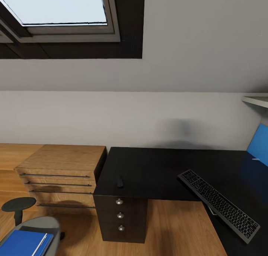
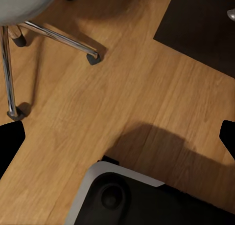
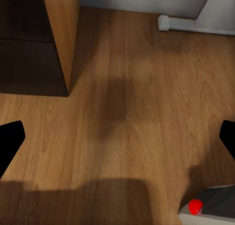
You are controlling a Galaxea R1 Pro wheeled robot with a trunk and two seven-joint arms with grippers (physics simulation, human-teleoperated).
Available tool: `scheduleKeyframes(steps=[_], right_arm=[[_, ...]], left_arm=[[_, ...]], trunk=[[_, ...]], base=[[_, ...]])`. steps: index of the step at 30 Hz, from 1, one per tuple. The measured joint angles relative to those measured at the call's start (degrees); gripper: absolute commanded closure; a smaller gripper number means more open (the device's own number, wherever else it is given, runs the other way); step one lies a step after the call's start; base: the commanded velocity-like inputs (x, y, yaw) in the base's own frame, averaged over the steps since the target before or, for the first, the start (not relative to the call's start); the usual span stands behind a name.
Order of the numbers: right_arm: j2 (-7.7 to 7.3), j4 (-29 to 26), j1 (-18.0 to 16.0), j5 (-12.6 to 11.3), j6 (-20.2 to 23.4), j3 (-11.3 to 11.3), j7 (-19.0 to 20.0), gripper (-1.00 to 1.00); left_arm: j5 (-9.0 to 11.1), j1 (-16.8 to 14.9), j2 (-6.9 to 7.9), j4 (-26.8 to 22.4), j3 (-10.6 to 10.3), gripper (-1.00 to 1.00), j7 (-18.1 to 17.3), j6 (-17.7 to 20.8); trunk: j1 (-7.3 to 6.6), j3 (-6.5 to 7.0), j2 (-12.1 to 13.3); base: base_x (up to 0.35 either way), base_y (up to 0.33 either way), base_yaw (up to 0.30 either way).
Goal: In the bedroom, organize the workspace by keeping the computer under the desk, ensuring the monitor is on the desk, placing the keyboard on the desk next to the monitor, placing the mouse on the desk next to the keyboard, moving the folder from the swivel chair onto the desk next to the mouse, stacking the notebook on top of the folder with the pen on top of the notebook, and positioning the swivel chair next to the desk.
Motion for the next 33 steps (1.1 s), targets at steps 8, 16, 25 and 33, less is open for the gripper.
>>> scheduleKeyframes(steps=[8, 16, 25, 33], right_arm=[[0.14, -12.16, -0.06, -0.21, 10.77, -0.12, -0.46, -1.00], [0.18, -39.25, -0.09, -0.37, 41.79, -0.26, -0.21, -1.00], [-0.08, -70.76, -2.15, -6.46, 79.32, -0.46, 5.69, -1.00], [-1.18, -73.11, -11.33, -8.11, 90.66, -3.08, 6.48, -1.00]], left_arm=[[0.00, 0.01, -0.01, 0.01, -0.01, -1.00, 0.04, 0.05], [0.01, 0.01, 0.07, 0.01, 0.07, -1.00, 0.16, -0.02], [0.05, 0.00, 0.02, -0.04, 0.07, -1.00, 0.17, -0.15], [0.09, 0.00, -0.01, -0.07, 0.08, -1.00, 0.18, -0.20]], trunk=[[0.00, 0.00, 0.00], [0.00, 0.00, 0.00], [0.00, 0.01, 0.00], [0.00, 0.00, 0.00]], base=[[0.000, 0.000, 0.000], [0.000, 0.000, 0.000], [0.000, 0.000, 0.000], [0.000, 0.000, 0.000]])
